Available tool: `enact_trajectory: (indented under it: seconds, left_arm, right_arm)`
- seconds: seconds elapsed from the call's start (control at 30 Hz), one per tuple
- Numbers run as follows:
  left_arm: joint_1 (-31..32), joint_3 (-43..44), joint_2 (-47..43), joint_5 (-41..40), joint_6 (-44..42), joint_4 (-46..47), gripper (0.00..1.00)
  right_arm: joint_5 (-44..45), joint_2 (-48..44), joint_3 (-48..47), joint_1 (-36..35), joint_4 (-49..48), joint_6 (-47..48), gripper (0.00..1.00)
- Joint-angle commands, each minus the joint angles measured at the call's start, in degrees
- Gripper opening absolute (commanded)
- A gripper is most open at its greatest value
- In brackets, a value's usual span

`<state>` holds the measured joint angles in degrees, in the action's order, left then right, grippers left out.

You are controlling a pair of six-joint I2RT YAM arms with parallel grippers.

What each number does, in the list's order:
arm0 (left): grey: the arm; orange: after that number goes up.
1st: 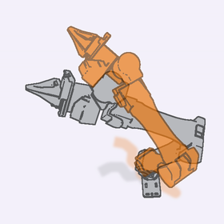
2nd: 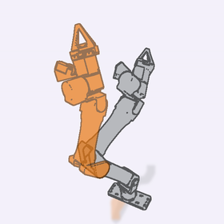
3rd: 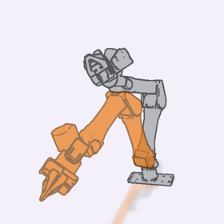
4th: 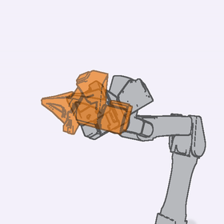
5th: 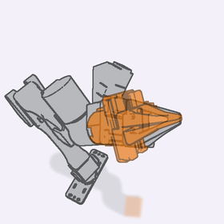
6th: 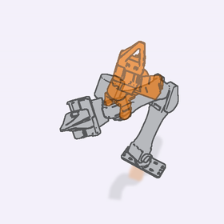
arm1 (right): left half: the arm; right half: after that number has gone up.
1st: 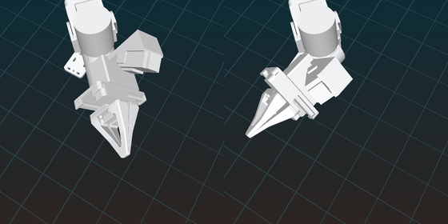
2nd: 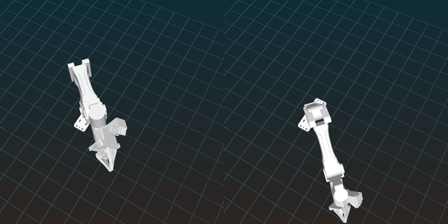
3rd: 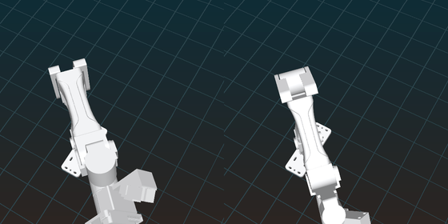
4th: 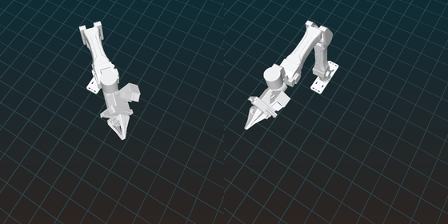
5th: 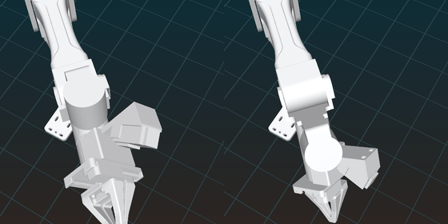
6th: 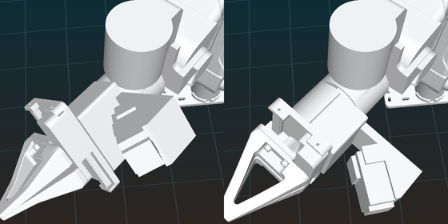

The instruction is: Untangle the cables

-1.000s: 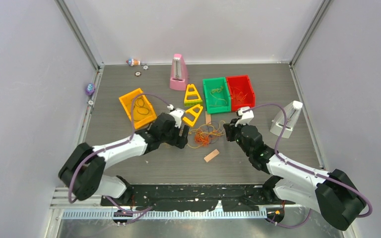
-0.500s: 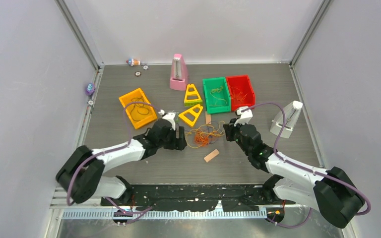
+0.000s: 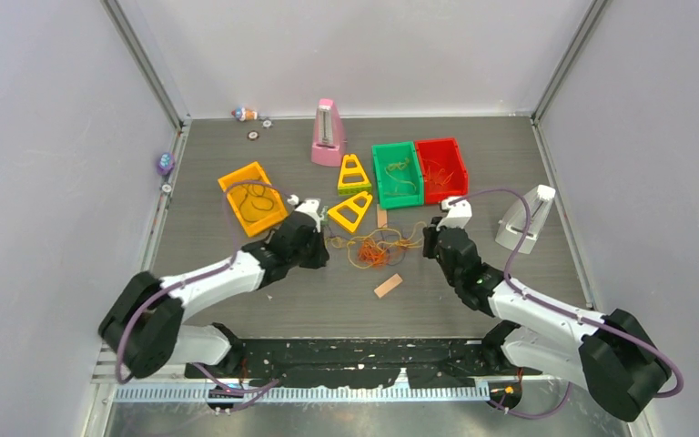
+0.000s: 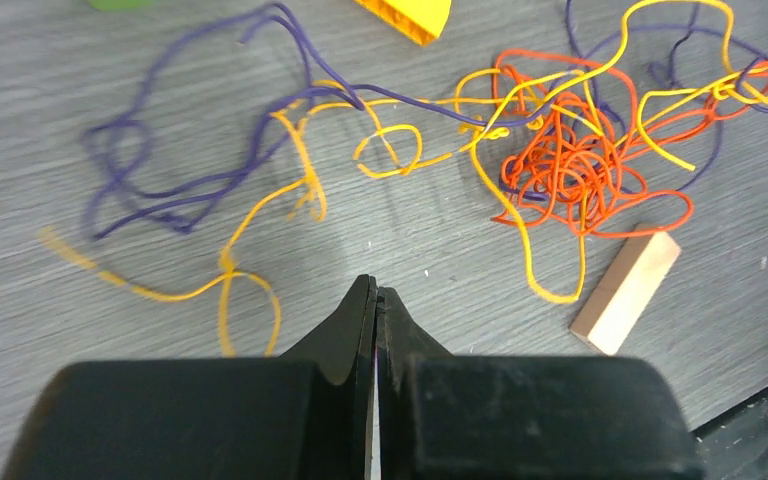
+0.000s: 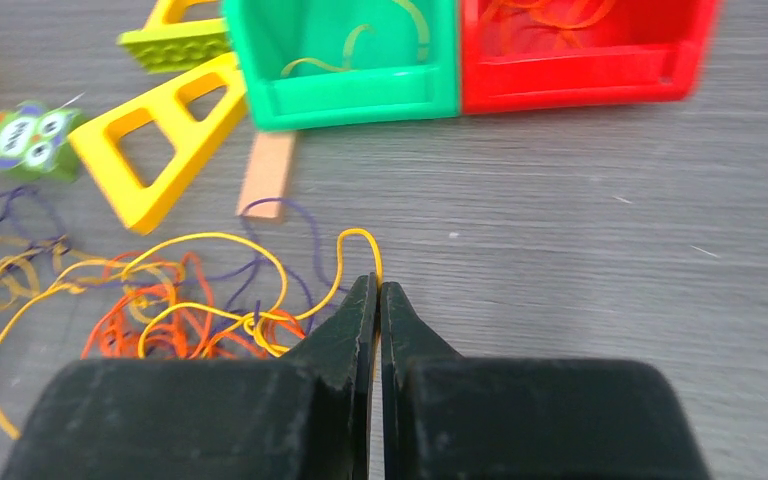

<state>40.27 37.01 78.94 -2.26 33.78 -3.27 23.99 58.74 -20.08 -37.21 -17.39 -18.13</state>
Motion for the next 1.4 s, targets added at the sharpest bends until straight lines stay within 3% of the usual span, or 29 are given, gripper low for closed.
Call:
enact_trajectory:
  seconds: [0.0,0.27,0.4,0.5,0.57,0.63,0.73,0.8,0.9,1.1,1.27,1.37]
  left_arm:
    - [-0.4,-2.9,-11.7,-8.7,-1.9,-5.5,0.00]
    - [-9.9,-10.4,-32.6,-13.3,5.9,-12.5,0.00]
    - [-11.3,-13.1,-41.0,-19.2,8.2,-14.4,0.00]
    - [-11.4,-14.8,-42.2,-10.6,4.0,-7.8,0.00]
    - [-11.4,-14.8,-39.9,-2.0,3.2,-4.2,0.03]
    - [-11.0,-13.7,-35.4,6.0,3.9,-0.8,0.27]
    - [-6.6,-10.3,-27.9,7.3,6.9,2.5,0.68]
    - [-1.6,-7.8,-22.6,4.4,8.4,5.2,0.81]
    - [4.7,-3.5,-14.4,3.9,12.0,10.3,0.83]
    - [9.4,4.0,1.4,5.9,17.6,20.0,0.81]
    - [11.9,10.7,10.0,3.9,20.1,21.1,0.80]
    - [12.1,14.0,14.2,2.9,23.7,20.0,0.75]
  right_arm:
    - [14.7,-3.8,-2.1,0.3,4.4,-4.5,0.05]
    - [35.0,-12.9,0.8,0.9,13.7,-14.0,0.05]
    - [32.9,-15.8,2.8,1.3,10.6,-13.2,0.05]
    - [22.1,-15.2,3.7,1.4,4.7,-5.8,0.05]
    - [14.7,-13.8,4.0,1.4,0.8,-3.3,0.07]
    - [10.8,-12.1,3.7,1.4,-0.8,-2.7,0.08]
    - [9.1,-10.5,2.8,1.4,-0.9,-2.5,0.08]
    - [8.3,-10.1,2.7,1.4,-1.1,-2.3,0.08]
    - [8.0,-10.1,2.8,1.4,-1.5,-2.1,0.08]
    - [7.9,-10.7,3.0,1.4,-1.5,-2.0,0.08]
    - [8.0,-11.2,3.2,1.4,-1.4,-1.9,0.08]
    - [8.0,-11.7,3.4,1.4,-1.5,-1.9,0.08]
